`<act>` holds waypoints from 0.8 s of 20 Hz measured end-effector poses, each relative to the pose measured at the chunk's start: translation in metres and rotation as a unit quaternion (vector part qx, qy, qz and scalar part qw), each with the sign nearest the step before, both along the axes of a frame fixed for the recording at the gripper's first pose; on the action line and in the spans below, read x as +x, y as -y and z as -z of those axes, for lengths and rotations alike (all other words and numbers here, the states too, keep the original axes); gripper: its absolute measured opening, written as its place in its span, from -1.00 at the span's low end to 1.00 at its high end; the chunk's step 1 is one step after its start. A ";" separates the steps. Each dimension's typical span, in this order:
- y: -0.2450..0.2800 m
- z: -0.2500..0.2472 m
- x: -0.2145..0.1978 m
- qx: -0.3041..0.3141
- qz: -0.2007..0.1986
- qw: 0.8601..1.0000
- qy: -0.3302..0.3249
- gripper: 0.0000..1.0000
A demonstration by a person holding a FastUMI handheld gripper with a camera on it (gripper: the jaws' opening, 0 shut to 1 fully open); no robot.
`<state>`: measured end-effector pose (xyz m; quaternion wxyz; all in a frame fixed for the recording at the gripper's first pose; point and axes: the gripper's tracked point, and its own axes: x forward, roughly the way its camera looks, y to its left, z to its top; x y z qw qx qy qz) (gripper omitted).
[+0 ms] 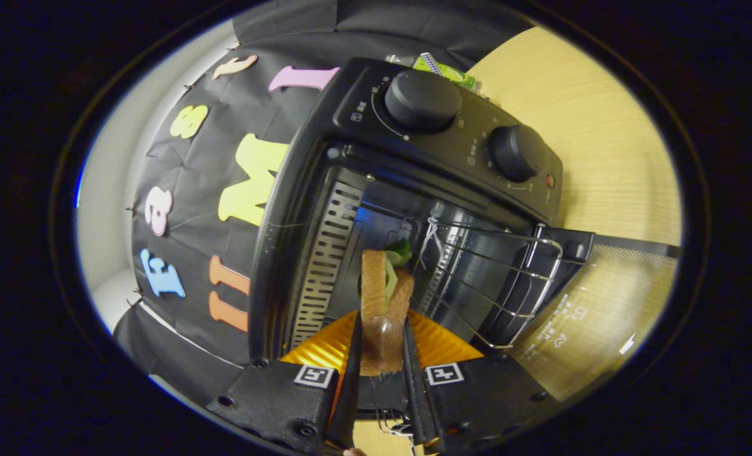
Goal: Open the toaster oven, put the food inside, and close the toaster oven door.
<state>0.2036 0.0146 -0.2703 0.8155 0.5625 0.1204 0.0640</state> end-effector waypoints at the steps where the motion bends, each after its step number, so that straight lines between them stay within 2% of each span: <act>1: -0.010 -0.009 0.013 -0.004 -0.001 1.000 0.000 -0.21; 4: -0.017 -0.012 0.022 -0.039 0.001 0.999 -0.001 -0.20; 7: -0.034 -0.006 0.018 -0.109 -0.027 0.994 -0.011 -0.16; 9: -0.039 -0.001 0.015 -0.158 -0.046 0.986 -0.029 0.04; 10: -0.036 0.000 0.017 -0.198 -0.036 0.979 -0.032 0.23; 13: -0.046 0.001 0.017 -0.295 -0.062 0.953 -0.031 0.45; 16: -0.050 0.006 0.016 -0.366 -0.091 0.925 -0.036 0.70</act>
